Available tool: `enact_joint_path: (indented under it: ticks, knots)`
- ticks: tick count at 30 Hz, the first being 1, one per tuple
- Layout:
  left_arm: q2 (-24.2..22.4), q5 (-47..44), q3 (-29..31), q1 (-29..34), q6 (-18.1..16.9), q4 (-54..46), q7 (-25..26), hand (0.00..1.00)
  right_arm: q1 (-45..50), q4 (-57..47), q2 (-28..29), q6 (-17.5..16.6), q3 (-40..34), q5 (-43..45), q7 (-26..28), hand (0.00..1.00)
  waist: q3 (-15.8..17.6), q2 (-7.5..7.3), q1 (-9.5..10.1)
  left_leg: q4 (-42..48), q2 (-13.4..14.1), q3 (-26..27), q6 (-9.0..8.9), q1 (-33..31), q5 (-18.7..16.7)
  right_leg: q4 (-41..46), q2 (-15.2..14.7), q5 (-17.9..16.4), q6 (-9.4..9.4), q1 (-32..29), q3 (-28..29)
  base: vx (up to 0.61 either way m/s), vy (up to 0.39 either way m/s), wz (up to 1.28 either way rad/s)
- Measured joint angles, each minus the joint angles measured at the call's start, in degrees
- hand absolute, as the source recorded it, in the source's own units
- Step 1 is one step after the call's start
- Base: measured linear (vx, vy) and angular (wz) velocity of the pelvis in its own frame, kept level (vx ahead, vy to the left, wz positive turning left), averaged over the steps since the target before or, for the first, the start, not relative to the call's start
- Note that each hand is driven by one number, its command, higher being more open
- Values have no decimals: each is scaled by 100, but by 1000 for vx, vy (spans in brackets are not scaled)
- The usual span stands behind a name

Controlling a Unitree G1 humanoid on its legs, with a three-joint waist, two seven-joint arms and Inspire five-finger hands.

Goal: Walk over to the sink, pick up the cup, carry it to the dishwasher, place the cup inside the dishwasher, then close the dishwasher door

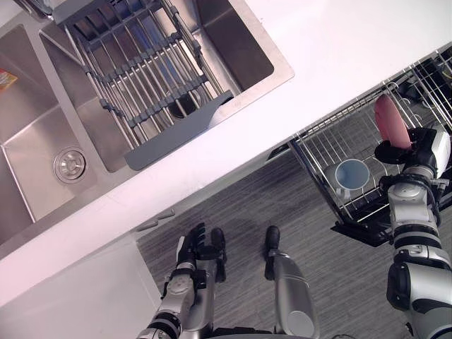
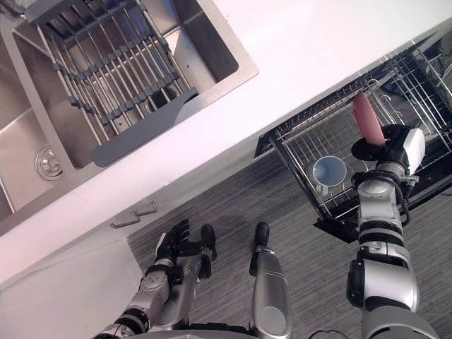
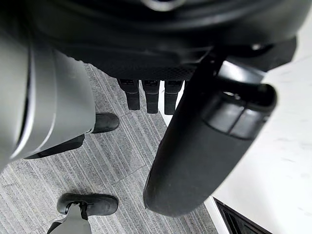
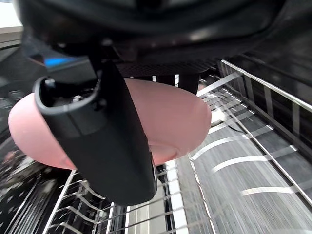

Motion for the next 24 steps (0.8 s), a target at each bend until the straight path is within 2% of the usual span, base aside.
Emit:
enact_joint_path:
  ticks: [13, 19, 24]
  knots:
    - [-107, -41, 115, -82, 21, 15, -1, 90, -316, -128, 213, 50, -8, 14, 20, 90, 12, -22, 36, 166, 15, -13, 7, -102, -5, 94, -5, -2, -4, -66, 8, 0, 0, 0]
    - [-118, -40, 179, -94, 39, 15, 0, 90, -116, -1134, 381, 50, -59, 132, -115, 90, 22, -51, 32, 250, 44, 2, 12, -93, -13, 115, 16, -1, -5, -35, 29, -2, -1, -1]
    - [-75, -38, 172, -95, 68, 18, 7, 90, 367, -2067, 737, 39, -107, 206, -238, 90, 32, -174, 46, 259, 81, 4, -9, 66, -47, 86, 53, -1, -5, 135, 29, 0, 0, 0]
